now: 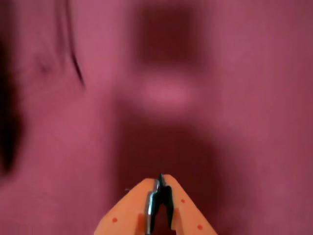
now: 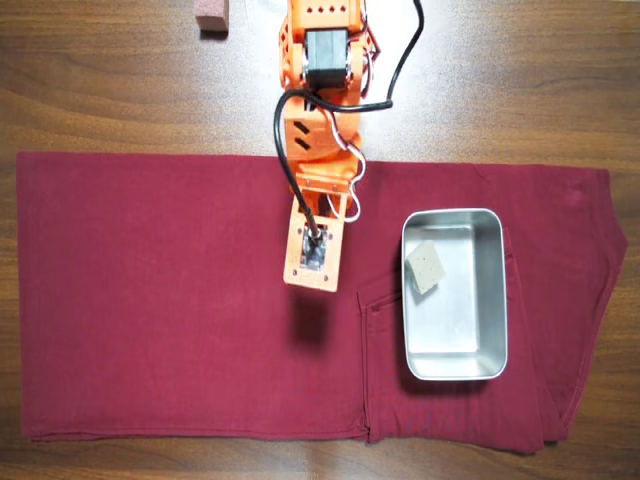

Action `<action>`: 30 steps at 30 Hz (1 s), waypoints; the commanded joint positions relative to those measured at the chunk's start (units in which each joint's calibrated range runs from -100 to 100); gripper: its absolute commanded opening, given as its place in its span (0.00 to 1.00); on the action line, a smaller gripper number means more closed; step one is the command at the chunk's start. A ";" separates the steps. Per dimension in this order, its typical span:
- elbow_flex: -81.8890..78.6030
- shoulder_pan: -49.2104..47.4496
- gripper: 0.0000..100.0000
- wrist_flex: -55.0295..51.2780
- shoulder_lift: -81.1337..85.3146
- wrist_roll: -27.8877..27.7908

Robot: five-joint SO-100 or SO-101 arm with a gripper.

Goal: Grab the cube

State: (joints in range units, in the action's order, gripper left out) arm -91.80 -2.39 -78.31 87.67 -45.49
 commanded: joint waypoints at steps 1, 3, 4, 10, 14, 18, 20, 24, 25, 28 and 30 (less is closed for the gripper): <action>-5.28 1.05 0.00 -8.14 7.18 -0.10; -8.10 1.91 0.00 -13.48 10.73 -0.63; -8.10 1.15 0.00 -15.79 10.73 -0.15; -8.20 0.95 0.00 -21.69 10.73 -0.54; -8.20 0.95 0.00 -21.69 10.73 -0.59; -8.20 0.95 0.00 -21.69 10.73 -0.59; -8.20 0.95 0.00 -21.69 10.73 -0.59; -8.20 0.95 0.00 -21.69 10.73 -0.59; -8.20 0.95 0.00 -21.69 10.73 -0.59; -8.20 0.95 0.00 -21.69 10.73 -0.59; -8.20 0.95 0.00 -21.69 10.73 -0.59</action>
State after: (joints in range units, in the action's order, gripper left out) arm -99.63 -1.69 -98.59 98.52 -46.03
